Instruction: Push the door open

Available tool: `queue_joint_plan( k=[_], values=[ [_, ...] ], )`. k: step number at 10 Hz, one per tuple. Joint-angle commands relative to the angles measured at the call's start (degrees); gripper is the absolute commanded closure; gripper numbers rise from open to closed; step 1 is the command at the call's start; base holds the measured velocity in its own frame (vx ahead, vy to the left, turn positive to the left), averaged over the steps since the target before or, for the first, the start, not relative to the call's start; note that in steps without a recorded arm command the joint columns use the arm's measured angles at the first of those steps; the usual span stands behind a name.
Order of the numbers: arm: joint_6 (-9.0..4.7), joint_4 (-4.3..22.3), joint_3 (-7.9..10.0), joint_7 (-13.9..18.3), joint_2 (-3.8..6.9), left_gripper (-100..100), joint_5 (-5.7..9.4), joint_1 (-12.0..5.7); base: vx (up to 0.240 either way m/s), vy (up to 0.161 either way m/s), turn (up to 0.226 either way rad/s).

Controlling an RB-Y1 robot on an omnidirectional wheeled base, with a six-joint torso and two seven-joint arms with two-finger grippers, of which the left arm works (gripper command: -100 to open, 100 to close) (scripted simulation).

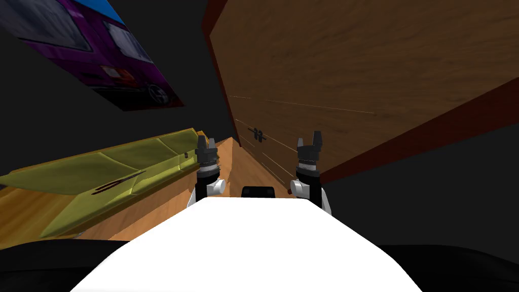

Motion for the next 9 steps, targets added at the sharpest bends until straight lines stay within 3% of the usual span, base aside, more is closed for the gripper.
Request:
queue_joint_plan(
  k=[1, 9],
  values=[
    [0.58, 1.9, -0.06, 0.3, 0.55, -100, 0.09, -1.06, 0.118, 0.156, -0.149],
    [3.67, 11.6, -0.42, 1.9, 2.61, -100, 0.59, -6.66, 0.061, 0.116, -0.139]
  ],
)
